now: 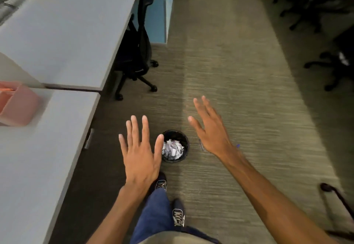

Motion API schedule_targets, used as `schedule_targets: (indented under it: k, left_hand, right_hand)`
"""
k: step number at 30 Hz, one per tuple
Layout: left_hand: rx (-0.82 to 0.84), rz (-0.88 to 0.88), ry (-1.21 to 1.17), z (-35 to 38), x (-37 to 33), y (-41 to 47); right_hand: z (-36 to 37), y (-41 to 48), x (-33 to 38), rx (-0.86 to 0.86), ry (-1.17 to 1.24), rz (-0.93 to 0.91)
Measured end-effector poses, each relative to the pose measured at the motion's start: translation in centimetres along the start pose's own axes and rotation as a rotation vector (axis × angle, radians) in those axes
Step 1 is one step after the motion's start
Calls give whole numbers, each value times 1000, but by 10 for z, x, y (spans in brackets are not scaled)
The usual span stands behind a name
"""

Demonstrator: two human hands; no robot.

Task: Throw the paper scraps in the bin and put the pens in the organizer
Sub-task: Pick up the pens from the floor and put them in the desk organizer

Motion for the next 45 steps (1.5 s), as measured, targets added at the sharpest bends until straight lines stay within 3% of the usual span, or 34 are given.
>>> schedule_targets:
  k: [13,25,31,35,45]
  left_hand:
    - [374,504,-44,114,-80,72]
    - [595,650,39,256,-128,120]
    - [675,482,106,382,-145,154]
    - [786,310,-28,482,-138,172]
    - [818,-226,-212,775,-36,226]
  right_hand:
    - [-15,-37,-122,-178,-5,370]
    - [6,-48,-276,-173,-17,606]
    - [51,-33,-413,-84,23,635]
    - [100,-19,-510,37,55,651]
    - [295,13,-745,287,-59,623]
Point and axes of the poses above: each hand's wrist, its own y-axis towards the middle knuckle, its own z-axis out of the palm, x = y × z, the point moved 3 cm from there along y, towards the middle knuckle, and after that the axes turned 4 degrees about x, right-handed, at the moved point
